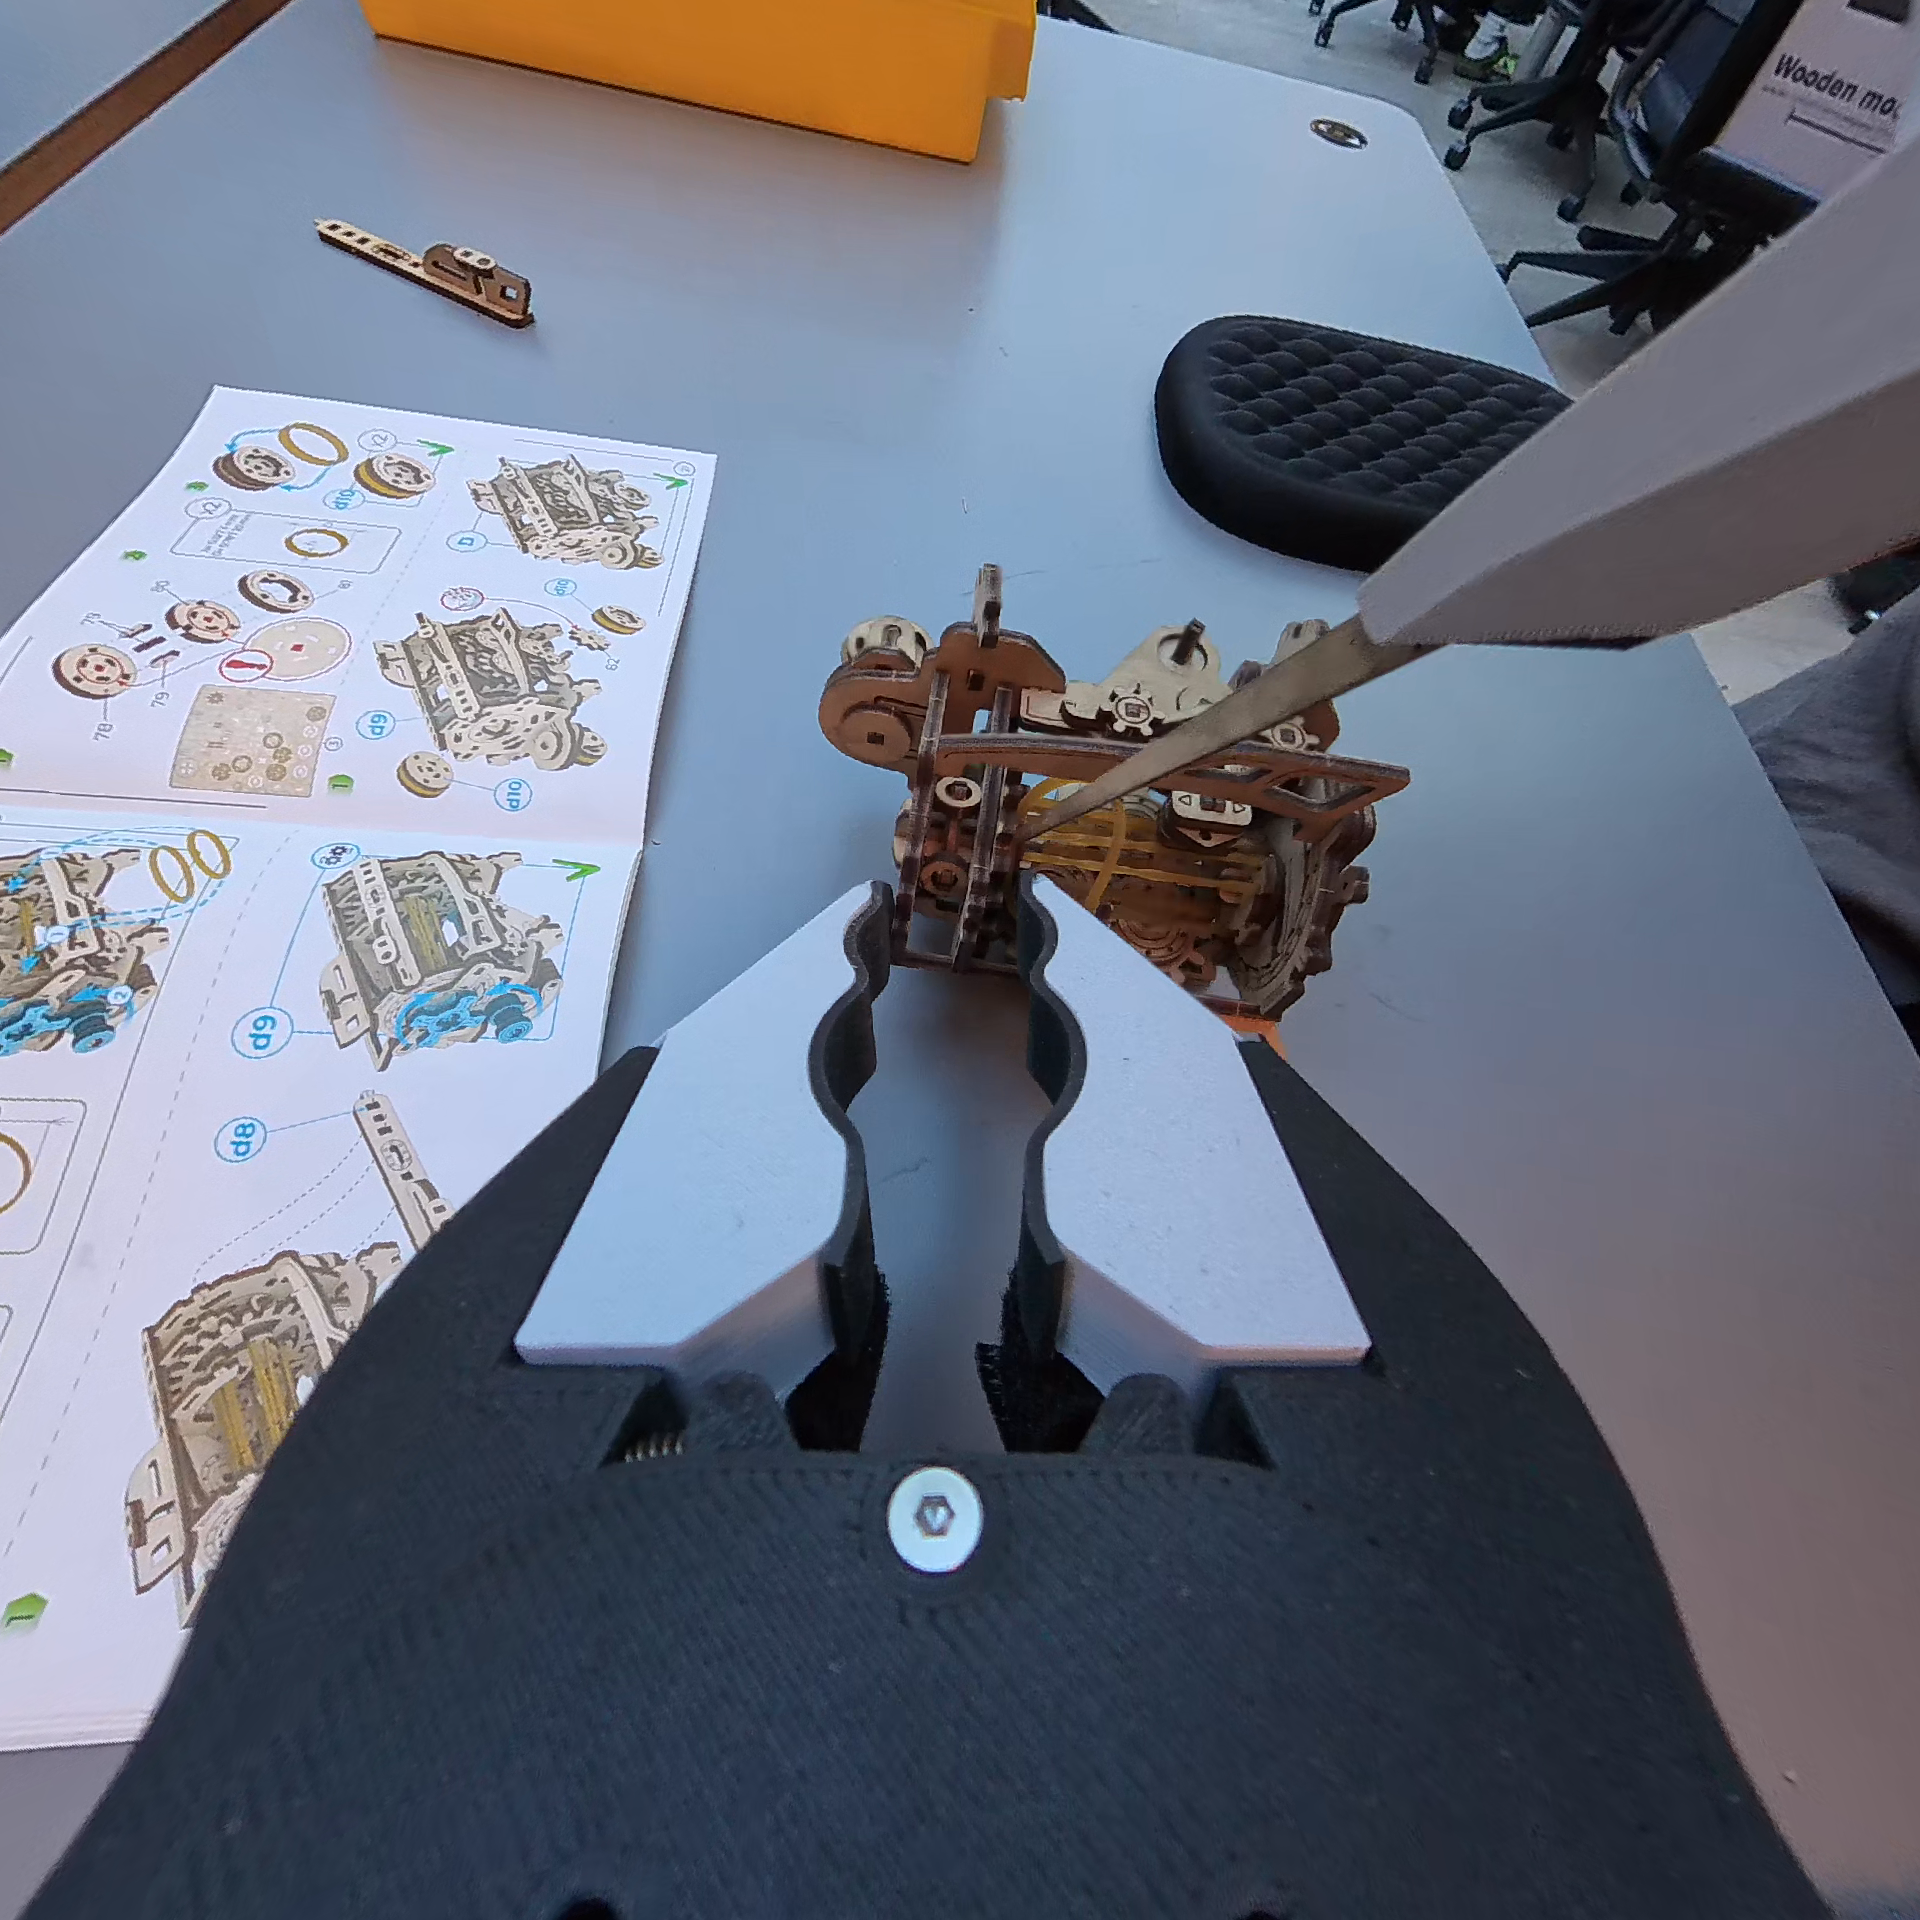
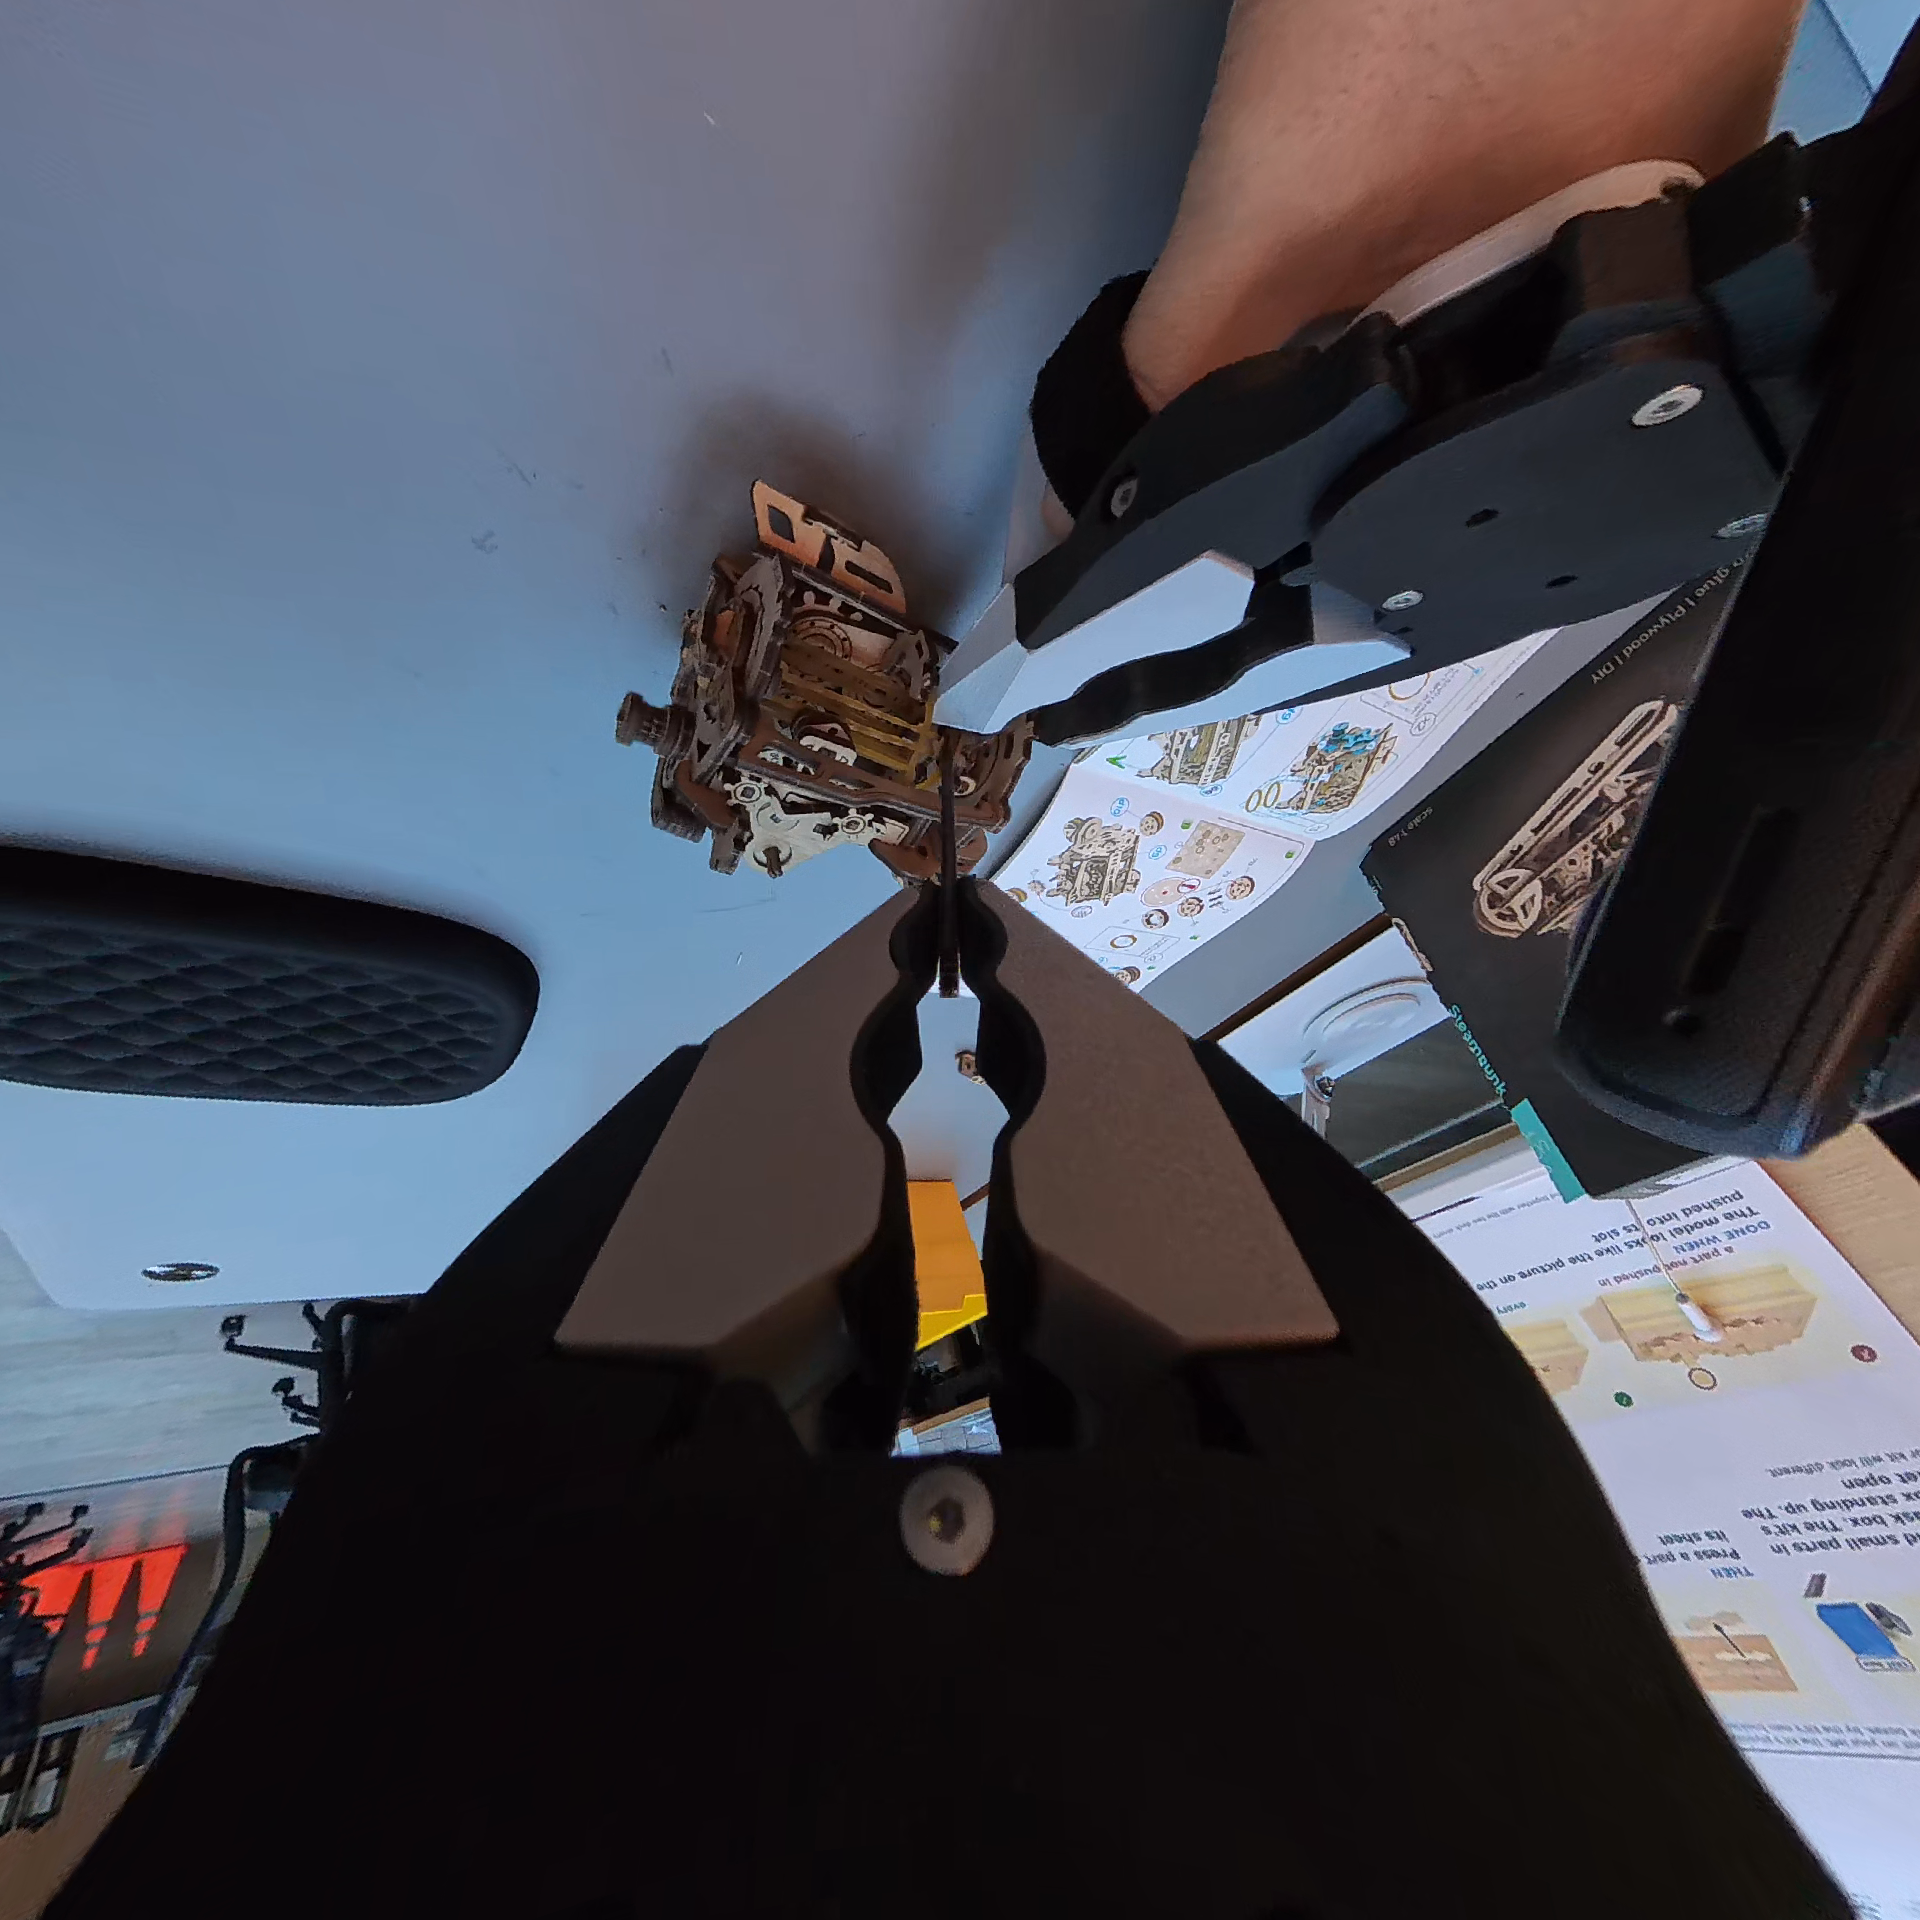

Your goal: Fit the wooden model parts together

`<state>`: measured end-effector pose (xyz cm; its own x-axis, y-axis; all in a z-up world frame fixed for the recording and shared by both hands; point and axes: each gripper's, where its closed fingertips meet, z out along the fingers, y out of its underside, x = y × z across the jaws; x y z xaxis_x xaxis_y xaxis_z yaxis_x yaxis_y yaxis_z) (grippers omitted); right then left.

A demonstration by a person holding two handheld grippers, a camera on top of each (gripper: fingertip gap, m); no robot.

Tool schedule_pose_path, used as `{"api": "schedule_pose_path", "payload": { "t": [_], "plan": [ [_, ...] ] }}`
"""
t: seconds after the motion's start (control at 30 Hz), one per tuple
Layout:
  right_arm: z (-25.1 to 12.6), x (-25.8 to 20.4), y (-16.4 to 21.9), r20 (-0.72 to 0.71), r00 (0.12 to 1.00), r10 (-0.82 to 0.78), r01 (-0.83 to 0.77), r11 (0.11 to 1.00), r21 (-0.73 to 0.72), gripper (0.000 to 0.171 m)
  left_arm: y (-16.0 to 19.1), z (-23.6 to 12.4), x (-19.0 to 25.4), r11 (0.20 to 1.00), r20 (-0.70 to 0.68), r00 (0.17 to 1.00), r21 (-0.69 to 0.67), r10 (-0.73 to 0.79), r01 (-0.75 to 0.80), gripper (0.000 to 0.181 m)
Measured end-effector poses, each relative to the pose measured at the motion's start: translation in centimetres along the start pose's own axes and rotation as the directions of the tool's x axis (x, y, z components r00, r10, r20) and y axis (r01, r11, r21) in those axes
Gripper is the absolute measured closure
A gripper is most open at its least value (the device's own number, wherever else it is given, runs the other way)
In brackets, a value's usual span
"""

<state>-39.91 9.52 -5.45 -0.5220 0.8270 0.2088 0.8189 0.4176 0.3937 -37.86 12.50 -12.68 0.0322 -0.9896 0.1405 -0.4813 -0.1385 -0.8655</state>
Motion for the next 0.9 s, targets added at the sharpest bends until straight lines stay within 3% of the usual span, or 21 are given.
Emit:
{"api": "schedule_pose_path", "payload": {
  "t": [0.3,0.9],
  "plan": [
    [0.0,-0.5,0.1,-0.036,0.998,0.056,-0.057,0.998,-0.035,0.17,-0.3,0.1,0.3,1.0,-0.016,1.0,0.017,-0.01,0.01,0.158],
    [0.0,-1.1,0.8,-0.069,0.989,0.134,-0.131,0.99,0.045,0.17,-1.4,0.0,0.5,0.997,-0.065,0.998,0.073,-0.012,0.017,0.155]
  ]
}}
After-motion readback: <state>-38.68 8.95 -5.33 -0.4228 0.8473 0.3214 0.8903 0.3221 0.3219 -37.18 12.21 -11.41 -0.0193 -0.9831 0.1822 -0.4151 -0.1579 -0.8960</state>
